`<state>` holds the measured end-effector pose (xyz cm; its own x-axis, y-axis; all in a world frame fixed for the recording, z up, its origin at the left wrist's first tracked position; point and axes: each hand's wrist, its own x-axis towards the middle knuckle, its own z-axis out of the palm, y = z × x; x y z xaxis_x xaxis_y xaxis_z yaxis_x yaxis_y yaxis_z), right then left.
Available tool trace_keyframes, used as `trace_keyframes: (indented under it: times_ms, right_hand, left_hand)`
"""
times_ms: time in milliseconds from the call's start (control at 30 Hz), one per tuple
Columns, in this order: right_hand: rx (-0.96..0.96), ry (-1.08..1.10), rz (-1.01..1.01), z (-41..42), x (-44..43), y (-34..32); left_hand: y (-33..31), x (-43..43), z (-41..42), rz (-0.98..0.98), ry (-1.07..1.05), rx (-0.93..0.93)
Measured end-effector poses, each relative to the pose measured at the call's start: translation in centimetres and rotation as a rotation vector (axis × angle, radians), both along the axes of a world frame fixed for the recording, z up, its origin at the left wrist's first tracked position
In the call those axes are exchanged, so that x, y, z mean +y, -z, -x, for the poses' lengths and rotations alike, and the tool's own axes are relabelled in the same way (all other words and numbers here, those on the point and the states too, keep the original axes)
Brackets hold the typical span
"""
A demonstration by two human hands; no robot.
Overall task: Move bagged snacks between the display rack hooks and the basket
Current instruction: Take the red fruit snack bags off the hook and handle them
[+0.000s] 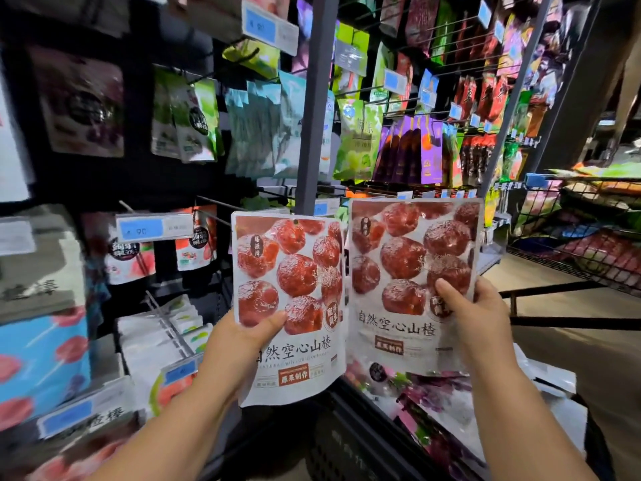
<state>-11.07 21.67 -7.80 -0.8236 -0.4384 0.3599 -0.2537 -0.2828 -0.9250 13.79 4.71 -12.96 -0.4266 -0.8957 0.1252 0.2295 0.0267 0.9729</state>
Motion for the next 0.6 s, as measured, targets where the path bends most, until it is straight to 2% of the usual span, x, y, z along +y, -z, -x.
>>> trace_keyframes:
  times_ms: [200,467,600]
  right_hand:
    - [0.03,-0.231,0.114,-5.5,-3.3,-3.3]
    - [-0.086,-0.543,0.061,-15.0,-10.3,-1.5]
    - [-0.069,-0.666,0.039,-18.7,-12.6,-2.5]
  left_hand:
    - [-2.3,-0.6,-5.6,0.184,-0.246,-0.157]
    - [-4.6,-1.1,-14.0,0.299,-0.456,-0.199]
    - [-5.5,-1.0,-17.1,0.324,-0.518,-0.231]
